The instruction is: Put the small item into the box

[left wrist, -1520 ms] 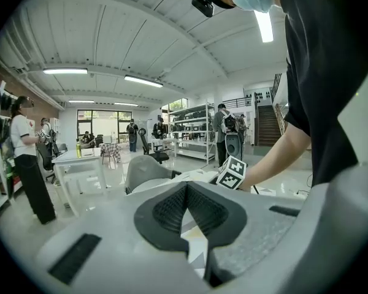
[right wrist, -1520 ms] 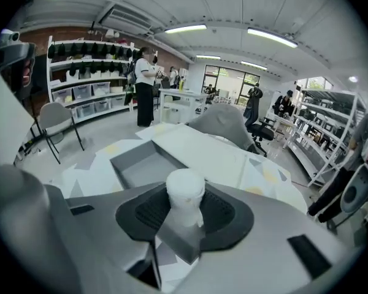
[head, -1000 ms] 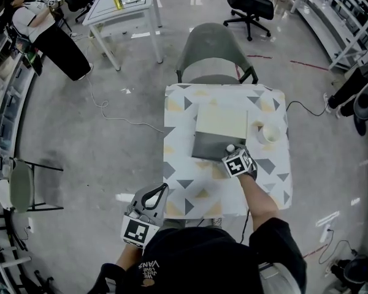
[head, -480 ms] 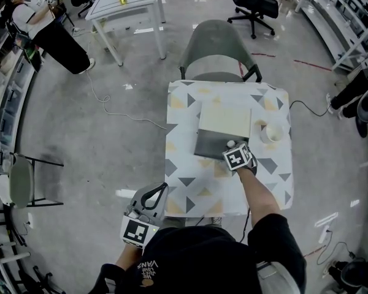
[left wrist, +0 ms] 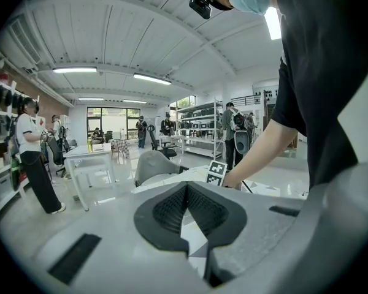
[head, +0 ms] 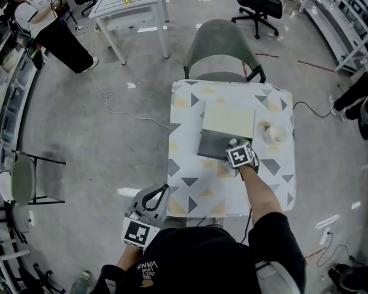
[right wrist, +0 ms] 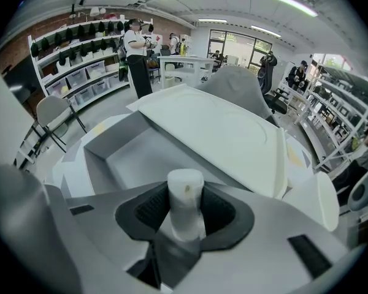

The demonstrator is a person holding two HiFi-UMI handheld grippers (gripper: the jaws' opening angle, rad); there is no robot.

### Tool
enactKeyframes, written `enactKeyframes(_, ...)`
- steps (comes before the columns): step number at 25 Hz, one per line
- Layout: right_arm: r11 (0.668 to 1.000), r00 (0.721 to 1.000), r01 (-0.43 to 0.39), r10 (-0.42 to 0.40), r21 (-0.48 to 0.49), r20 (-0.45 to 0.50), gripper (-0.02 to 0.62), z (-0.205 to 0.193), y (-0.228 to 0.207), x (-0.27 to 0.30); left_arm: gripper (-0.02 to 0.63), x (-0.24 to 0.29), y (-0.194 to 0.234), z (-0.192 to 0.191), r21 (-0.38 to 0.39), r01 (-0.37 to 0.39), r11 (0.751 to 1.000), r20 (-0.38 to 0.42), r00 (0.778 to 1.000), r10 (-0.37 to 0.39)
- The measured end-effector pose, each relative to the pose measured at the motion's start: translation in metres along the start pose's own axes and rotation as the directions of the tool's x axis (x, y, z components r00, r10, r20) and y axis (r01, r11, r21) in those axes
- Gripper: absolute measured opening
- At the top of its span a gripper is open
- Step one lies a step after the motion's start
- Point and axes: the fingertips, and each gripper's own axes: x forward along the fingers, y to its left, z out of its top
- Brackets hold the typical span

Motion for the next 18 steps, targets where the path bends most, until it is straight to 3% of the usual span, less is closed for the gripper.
enactKeyframes(18, 0.999, 1.0, -0.003, 0.003, 0.046, -0.002, 0.152, 0.0024, -0.0005, 0.0044, 0.006, -0.0042, 0.009, 0.0023, -0.008, -0.018, 1.0, 0.002, 1.0, 0.019)
